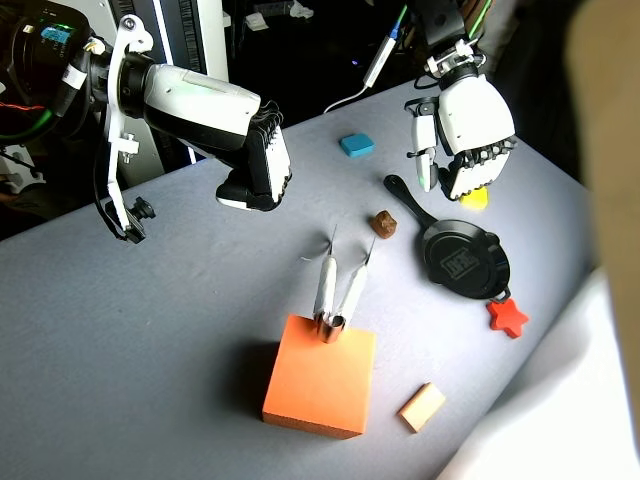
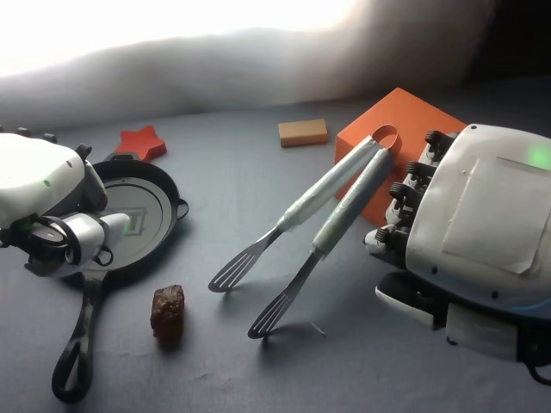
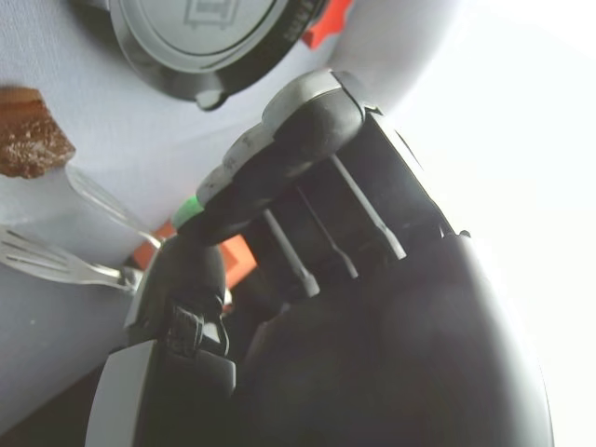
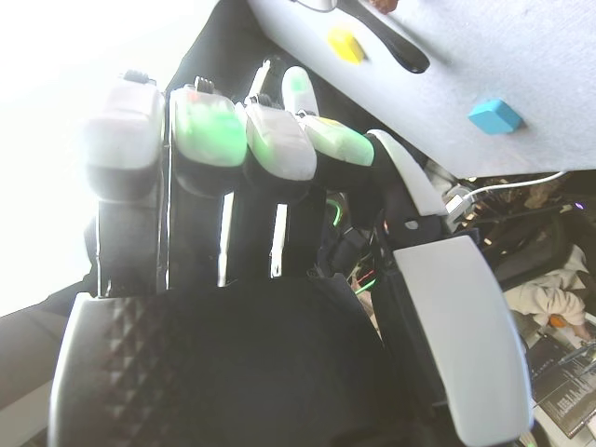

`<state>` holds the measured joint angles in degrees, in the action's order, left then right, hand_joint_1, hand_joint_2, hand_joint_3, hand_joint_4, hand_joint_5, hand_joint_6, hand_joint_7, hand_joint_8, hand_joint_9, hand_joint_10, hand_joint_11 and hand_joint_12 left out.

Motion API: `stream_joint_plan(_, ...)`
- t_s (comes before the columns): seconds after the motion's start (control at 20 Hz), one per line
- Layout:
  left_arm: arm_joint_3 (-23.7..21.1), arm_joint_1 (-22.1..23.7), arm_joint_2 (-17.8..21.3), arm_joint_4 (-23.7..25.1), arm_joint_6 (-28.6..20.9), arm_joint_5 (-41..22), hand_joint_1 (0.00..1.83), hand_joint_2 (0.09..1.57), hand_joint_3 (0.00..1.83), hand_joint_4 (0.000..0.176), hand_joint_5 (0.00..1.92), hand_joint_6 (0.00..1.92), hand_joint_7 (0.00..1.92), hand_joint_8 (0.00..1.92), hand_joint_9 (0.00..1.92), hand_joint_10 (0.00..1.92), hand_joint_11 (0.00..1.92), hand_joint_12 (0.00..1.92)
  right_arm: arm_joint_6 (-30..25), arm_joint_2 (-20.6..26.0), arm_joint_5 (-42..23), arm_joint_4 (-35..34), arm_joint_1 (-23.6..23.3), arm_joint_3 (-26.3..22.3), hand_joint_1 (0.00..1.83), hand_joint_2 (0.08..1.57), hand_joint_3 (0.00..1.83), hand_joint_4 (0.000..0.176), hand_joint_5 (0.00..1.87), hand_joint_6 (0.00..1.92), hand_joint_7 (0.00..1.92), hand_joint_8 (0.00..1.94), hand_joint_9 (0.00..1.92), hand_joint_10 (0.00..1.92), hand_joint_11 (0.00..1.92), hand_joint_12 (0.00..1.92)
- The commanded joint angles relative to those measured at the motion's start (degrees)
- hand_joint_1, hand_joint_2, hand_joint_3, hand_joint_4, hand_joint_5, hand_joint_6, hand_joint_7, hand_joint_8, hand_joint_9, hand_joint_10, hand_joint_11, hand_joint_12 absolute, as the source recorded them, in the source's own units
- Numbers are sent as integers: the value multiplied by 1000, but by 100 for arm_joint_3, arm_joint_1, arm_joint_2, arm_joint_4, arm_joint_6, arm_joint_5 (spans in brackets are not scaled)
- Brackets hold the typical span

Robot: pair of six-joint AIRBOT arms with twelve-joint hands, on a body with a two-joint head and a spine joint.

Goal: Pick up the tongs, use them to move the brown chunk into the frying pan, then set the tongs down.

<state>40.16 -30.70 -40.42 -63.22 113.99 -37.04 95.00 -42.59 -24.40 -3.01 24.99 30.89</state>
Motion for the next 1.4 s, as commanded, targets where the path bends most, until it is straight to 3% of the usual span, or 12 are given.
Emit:
stream_joint_plan(0.0, -7, 77, 75, 230, 22, -464, 0, 1174, 214, 0, 213, 154, 270, 90, 251, 224, 0, 939, 54, 36, -632, 55, -41, -20, 215, 992, 334, 0, 65, 231, 111, 123, 36, 182, 0, 408)
stream_joint_plan(0.05, -16, 80, 75, 229, 22, -465, 0, 1268, 50, 0, 244, 34, 278, 7, 289, 69, 0, 865, 54, 37, -634, 55, -42, -20, 190, 1095, 102, 0, 96, 134, 143, 17, 55, 119, 0, 361)
stream_joint_plan(0.1, -21, 86, 74, 228, 45, -469, 0, 1269, 24, 2, 231, 14, 260, 5, 288, 41, 0, 896, 54, 36, -635, 54, -47, -20, 157, 1123, 31, 0, 142, 85, 177, 4, 102, 90, 0, 498)
stream_joint_plan(0.2, -18, 84, 74, 228, 106, -469, 0, 1250, 11, 1, 198, 4, 240, 2, 265, 26, 0, 955, 54, 36, -643, 54, -56, -20, 186, 1133, 22, 0, 107, 56, 152, 1, 87, 75, 0, 534)
stream_joint_plan(0.4, -26, 61, 86, 213, 107, -474, 0, 1272, 9, 0, 135, 3, 187, 2, 179, 4, 0, 671, 56, 58, -679, 35, -166, -18, 353, 1070, 0, 0, 34, 7, 68, 0, 29, 34, 0, 279)
stream_joint_plan(0.5, -27, 97, 82, 214, 118, -506, 0, 1271, 5, 0, 87, 4, 168, 1, 160, 1, 0, 537, 123, 52, -573, 15, -355, -14, 685, 1028, 0, 0, 1, 0, 8, 0, 2, 4, 0, 35)
stream_joint_plan(0.55, -27, 101, 82, 214, 123, -524, 0, 1266, 2, 0, 80, 1, 161, 0, 159, 0, 0, 531, 140, 30, -340, 15, -479, -6, 941, 991, 0, 0, 6, 2, 14, 5, 0, 0, 0, 6)
stream_joint_plan(0.65, -24, 98, 84, 215, 130, -571, 0, 1255, 0, 0, 38, 3, 110, 4, 118, 3, 0, 442, 210, -105, 165, 15, -691, 70, 1134, 905, 0, 0, 12, 4, 3, 0, 0, 0, 0, 0)
stream_joint_plan(0.8, -3, 107, 84, 155, 130, -602, 0, 1258, 0, 0, 54, 3, 79, 4, 76, 4, 0, 227, 268, -531, 1097, -169, -1037, 467, 1097, 859, 0, 0, 32, 13, 21, 9, 0, 0, 0, 0)
stream_joint_plan(1.0, -39, 146, 83, 40, 130, -545, 0, 1231, 0, 0, 24, 3, 80, 3, 80, 4, 0, 325, 332, -1158, 2102, -910, -1554, 1235, 1070, 859, 0, 0, 0, 0, 0, 0, 0, 0, 0, 0)
stream_joint_plan(1.25, -320, 93, 172, -26, 137, -534, 0, 1188, 0, 0, 0, 0, 7, 2, 10, 3, 0, 66, 119, -1930, 3216, -940, -2062, 2191, 1033, 853, 0, 0, 0, 0, 0, 0, 0, 0, 0, 0)
stream_joint_plan(1.35, -354, 93, 195, -26, 152, -534, 0, 1171, 0, 0, 0, 0, 3, 1, 15, 2, 0, 161, -136, -2146, 3526, -940, -2251, 2540, 1046, 855, 0, 0, 0, 0, 0, 0, 0, 0, 0, 0)
